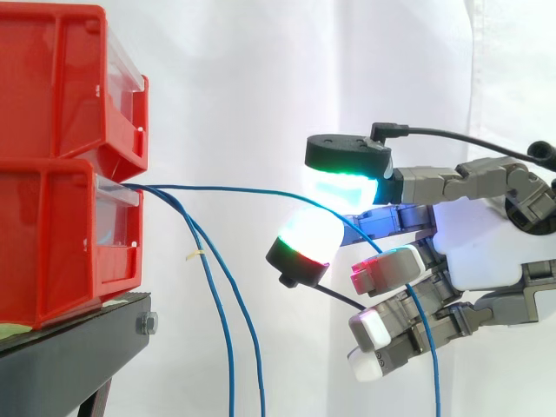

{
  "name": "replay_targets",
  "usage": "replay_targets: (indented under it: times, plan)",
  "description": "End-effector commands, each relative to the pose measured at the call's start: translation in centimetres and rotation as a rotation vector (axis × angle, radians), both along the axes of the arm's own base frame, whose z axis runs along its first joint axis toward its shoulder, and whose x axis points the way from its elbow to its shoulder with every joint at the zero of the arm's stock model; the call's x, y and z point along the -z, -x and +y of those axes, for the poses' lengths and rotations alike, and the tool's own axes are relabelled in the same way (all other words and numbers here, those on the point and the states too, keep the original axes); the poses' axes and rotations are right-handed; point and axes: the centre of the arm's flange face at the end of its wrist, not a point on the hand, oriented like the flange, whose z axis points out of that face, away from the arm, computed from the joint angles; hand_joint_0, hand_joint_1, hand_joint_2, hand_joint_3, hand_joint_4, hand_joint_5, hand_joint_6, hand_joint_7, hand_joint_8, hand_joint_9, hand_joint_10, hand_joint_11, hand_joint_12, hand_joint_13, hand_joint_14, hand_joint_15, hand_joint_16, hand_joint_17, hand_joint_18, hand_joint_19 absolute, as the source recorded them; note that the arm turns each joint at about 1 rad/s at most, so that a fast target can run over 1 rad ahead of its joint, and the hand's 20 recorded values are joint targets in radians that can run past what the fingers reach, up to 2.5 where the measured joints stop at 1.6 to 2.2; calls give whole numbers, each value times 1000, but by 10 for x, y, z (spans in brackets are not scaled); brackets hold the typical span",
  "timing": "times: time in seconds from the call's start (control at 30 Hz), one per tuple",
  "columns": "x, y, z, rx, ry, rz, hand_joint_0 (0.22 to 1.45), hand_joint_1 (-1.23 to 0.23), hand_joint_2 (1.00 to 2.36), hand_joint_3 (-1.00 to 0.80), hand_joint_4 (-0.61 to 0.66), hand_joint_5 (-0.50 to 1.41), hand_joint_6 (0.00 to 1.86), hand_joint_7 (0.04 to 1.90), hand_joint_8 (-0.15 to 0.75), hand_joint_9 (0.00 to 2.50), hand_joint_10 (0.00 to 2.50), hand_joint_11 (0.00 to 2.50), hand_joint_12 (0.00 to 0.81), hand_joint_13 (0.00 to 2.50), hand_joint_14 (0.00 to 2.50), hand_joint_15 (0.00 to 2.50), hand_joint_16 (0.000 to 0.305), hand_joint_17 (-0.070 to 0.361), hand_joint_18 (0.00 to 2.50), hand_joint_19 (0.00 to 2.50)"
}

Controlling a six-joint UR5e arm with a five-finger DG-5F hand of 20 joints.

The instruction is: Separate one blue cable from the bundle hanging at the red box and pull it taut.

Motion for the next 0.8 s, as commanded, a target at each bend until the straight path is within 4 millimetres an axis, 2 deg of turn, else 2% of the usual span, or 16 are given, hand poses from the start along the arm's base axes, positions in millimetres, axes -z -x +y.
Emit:
replay_targets:
  times: [0.0,0.1,0.37,0.77]
  plan:
    - [1,0,2,4,-1,0,599,-620,1013,-353,-125,-211,926,993,185,1225,14,1457,337,1034,28,832,52,116,595,585]
    - [0,0,1,10,1,-1,579,-540,1000,-500,-106,-210,919,949,196,1238,15,1458,335,1052,28,842,52,117,599,582]
    - [1,0,2,9,3,-3,555,-461,1000,-500,-75,-210,911,951,198,1262,13,1476,343,1082,27,859,53,120,618,578]
    - [1,0,2,10,-1,-4,584,-688,1000,-500,-91,-210,921,955,181,1268,11,1502,325,1104,29,888,52,117,636,563]
